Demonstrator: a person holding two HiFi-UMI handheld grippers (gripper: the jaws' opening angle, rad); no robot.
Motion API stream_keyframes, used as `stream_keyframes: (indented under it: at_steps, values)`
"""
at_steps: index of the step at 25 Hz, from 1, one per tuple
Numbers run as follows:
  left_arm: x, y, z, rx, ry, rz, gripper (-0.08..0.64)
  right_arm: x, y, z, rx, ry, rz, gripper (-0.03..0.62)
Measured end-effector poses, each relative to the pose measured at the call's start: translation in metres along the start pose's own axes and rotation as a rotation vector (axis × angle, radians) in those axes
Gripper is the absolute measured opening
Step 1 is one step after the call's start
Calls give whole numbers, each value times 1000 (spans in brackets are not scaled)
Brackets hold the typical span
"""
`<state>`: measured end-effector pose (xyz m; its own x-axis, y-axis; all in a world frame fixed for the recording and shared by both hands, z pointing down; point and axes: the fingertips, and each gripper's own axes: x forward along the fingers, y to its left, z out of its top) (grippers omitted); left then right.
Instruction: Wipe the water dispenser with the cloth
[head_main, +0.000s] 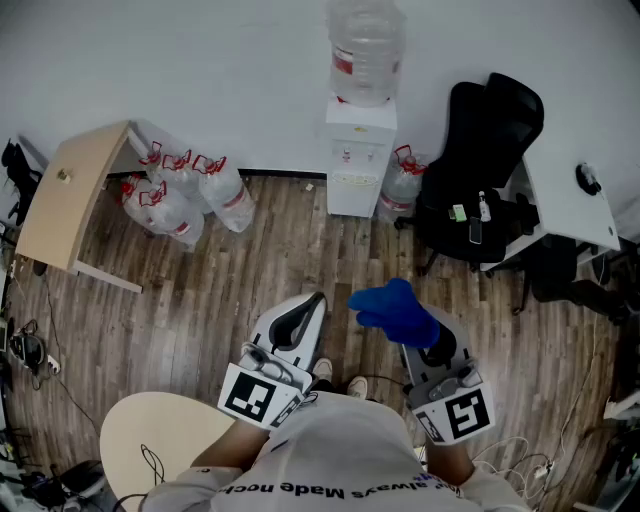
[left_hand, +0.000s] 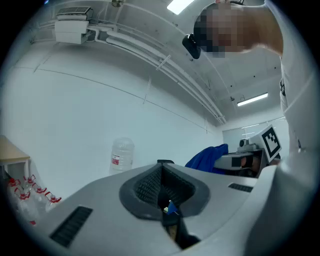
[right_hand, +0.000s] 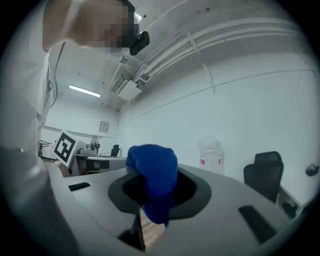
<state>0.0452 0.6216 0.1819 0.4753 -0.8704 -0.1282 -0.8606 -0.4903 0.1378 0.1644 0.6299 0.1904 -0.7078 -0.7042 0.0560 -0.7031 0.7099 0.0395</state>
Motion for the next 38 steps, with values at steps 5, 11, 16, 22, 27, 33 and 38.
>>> stream_keyframes:
  at_steps: [5,11,16,22,27,33,38]
  values:
    - [-5,20,-1,0,8,9,20,18,5,-2,17,-11,-11,92]
    - [-15,54,1,1,14,16,20,45,15,-1,9,-10,-25,92]
    - [-17,69,3,-2,18,10,20,57,19,-2,19,-6,-39,92]
    - [-9,78,2,-5,22,1,20,70,17,-5,29,-2,-38,92]
    - [1,86,1,0,17,0,20,82,11,-8,27,-4,-33,92]
    - [30,95,-3,3,24,-13,20,100,-15,-10,37,-4,-44,92]
    - [62,108,-7,1,34,-14,20,120,-40,-12,45,3,-43,92]
